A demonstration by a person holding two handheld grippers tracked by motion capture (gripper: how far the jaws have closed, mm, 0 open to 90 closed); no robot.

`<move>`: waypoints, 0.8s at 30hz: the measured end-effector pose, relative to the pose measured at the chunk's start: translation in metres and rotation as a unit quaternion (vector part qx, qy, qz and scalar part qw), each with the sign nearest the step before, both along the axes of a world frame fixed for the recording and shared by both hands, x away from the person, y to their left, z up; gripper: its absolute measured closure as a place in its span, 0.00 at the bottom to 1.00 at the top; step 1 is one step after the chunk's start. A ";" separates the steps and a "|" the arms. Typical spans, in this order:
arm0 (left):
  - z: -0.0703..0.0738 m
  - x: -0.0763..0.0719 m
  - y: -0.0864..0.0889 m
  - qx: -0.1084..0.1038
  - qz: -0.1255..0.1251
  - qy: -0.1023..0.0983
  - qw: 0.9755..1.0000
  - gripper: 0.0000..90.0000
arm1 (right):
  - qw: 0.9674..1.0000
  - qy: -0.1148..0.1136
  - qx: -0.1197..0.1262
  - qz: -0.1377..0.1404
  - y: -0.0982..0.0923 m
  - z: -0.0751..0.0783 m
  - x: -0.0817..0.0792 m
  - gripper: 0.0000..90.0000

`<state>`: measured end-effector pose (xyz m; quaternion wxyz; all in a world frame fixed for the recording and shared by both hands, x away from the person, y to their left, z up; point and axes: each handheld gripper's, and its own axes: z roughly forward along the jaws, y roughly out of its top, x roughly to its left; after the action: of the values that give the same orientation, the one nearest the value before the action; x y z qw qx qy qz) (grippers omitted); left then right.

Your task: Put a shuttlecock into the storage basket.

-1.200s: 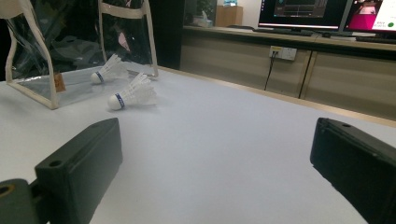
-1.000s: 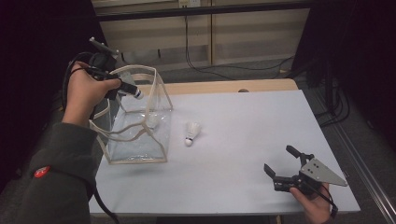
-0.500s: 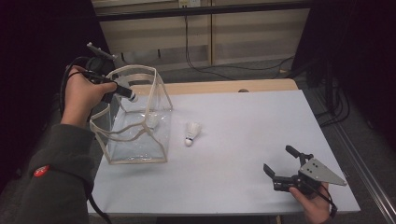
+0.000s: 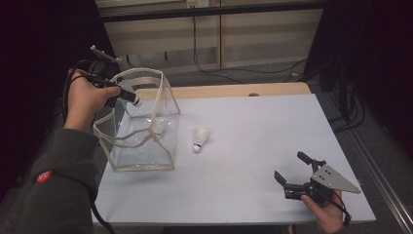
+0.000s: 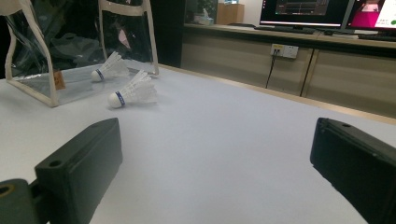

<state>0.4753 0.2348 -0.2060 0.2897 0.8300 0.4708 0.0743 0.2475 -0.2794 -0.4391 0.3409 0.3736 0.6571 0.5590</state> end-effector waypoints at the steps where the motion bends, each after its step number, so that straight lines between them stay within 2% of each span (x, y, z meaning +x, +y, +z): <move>1: -0.001 0.000 -0.001 0.000 0.002 0.001 1.000 0.97 | 1.000 0.000 -0.001 0.000 0.000 0.000 0.000 0.03; 24: -0.012 0.014 -0.001 0.021 0.007 0.000 1.000 0.97 | 1.000 0.001 0.002 -0.002 -0.002 -0.001 0.000 0.03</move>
<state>0.4891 0.2339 -0.2183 0.2717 0.8326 0.4749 0.0864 0.2477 -0.2815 -0.4396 0.3403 0.3766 0.6555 0.5592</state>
